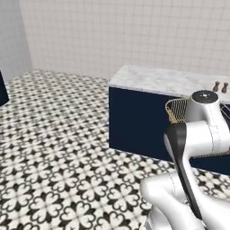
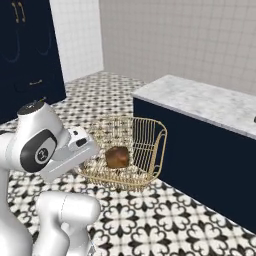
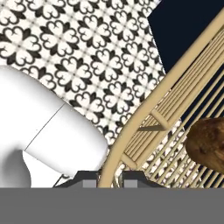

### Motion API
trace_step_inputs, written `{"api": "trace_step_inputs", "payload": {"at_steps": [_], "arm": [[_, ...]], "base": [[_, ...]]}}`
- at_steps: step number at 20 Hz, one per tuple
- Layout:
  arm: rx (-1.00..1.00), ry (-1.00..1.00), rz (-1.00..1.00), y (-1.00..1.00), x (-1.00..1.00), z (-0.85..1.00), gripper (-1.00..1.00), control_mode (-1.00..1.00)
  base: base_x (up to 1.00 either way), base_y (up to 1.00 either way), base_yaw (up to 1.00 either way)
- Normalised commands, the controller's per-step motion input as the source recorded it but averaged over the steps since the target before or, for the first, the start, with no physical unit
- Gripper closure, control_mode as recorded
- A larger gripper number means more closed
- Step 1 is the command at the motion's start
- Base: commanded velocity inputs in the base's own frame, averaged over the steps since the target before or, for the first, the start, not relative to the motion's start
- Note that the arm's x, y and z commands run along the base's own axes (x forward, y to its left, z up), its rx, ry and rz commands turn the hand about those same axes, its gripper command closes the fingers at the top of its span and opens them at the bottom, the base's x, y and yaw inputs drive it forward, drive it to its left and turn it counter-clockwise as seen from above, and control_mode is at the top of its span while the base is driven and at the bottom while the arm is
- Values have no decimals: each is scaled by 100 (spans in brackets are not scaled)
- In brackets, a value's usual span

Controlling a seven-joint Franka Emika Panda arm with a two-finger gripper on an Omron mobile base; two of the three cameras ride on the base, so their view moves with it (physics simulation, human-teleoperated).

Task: Open the cabinet, pick up the bread from the cabinet and place it in the basket. Then move the basket to the dining counter.

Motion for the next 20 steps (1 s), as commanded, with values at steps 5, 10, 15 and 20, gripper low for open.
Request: {"api": "trace_step_inputs", "payload": {"at_steps": [5,10,15,20], "arm": [[0,0,0,0,0,0,100,100],[0,0,0,0,0,0,100,100],[0,0,0,0,0,0,100,100],[0,0,0,0,0,0,100,100]], "base": [[100,0,-10],[100,0,-22],[100,10,-29],[81,47,-57]]}}
